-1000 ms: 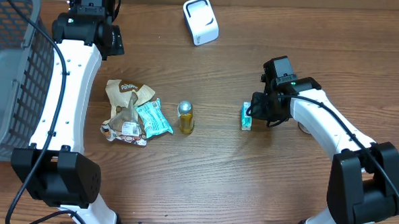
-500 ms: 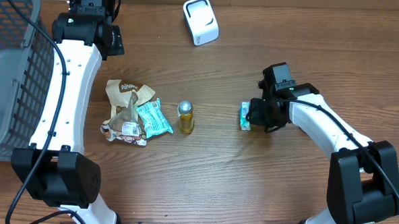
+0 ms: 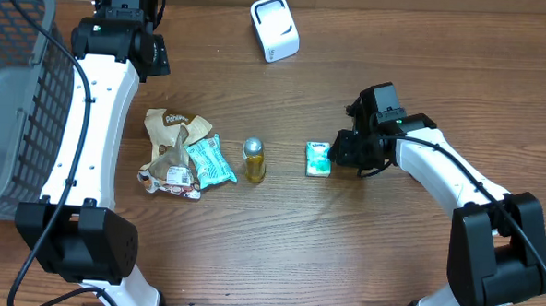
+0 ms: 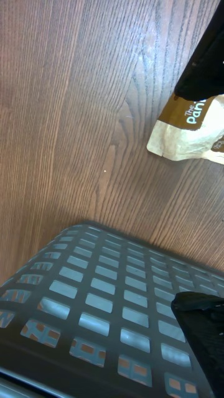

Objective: Scan the item barcode
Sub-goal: 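Close the right gripper on the Kleenex pack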

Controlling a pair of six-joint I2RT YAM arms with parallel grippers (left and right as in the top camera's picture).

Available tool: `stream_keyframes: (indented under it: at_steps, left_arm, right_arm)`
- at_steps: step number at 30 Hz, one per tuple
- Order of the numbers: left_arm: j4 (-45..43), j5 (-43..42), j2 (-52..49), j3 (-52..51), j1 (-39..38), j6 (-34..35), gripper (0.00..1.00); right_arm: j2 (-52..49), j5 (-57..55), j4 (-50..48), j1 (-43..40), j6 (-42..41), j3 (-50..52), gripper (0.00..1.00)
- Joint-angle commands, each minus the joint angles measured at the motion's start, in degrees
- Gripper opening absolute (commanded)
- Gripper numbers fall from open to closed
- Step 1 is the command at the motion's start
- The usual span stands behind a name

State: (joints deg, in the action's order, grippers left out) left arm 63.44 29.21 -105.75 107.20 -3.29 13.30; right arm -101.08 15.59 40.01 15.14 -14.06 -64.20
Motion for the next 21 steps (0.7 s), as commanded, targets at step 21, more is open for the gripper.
stream_keyframes:
  at_steps: [21]
  left_arm:
    - [-0.07, 0.76, 1.07, 0.92, -0.11, -0.48, 1.00]
  right_arm:
    - [-3.06, 3.39, -4.42, 0.28, 0.59, 0.20, 0.36]
